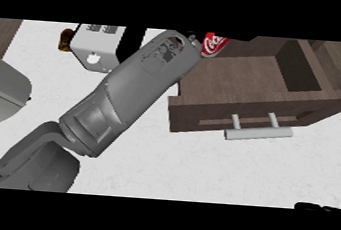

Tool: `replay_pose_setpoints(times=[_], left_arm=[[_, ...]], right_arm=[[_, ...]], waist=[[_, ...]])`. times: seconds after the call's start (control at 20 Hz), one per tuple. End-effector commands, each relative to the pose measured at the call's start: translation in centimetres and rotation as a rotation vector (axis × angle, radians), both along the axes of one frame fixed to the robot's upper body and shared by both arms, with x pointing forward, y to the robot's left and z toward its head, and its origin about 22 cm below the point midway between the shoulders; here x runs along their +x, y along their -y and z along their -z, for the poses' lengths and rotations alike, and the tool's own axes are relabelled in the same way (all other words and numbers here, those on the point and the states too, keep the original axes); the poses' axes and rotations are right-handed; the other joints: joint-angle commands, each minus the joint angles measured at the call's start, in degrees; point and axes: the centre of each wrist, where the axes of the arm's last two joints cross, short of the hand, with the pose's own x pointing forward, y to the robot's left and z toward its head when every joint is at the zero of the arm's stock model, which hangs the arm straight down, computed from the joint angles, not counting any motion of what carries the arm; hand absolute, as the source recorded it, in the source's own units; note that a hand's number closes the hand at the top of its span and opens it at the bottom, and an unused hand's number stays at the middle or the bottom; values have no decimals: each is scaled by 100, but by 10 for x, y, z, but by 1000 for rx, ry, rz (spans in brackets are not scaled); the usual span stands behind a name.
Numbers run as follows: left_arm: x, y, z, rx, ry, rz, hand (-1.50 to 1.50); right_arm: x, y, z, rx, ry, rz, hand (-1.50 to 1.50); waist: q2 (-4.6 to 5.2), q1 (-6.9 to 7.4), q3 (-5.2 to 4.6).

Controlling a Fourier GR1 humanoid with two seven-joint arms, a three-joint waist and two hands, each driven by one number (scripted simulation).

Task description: Pick up the can, place it into the drawer and close the drawer

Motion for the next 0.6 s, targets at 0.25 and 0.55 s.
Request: replay_pose_setpoints(times=[0.25, 0.55], left_arm=[[1, -9, 25, 38, 17, -48, -150], [4, -10, 22, 39, 16, -116, -150]], right_arm=[[5, 0, -15, -20, 23, -30, -150], [7, -6, -6, -13, -1, -22, -150]], waist=[[14, -62, -3], [26, -60, -3]])
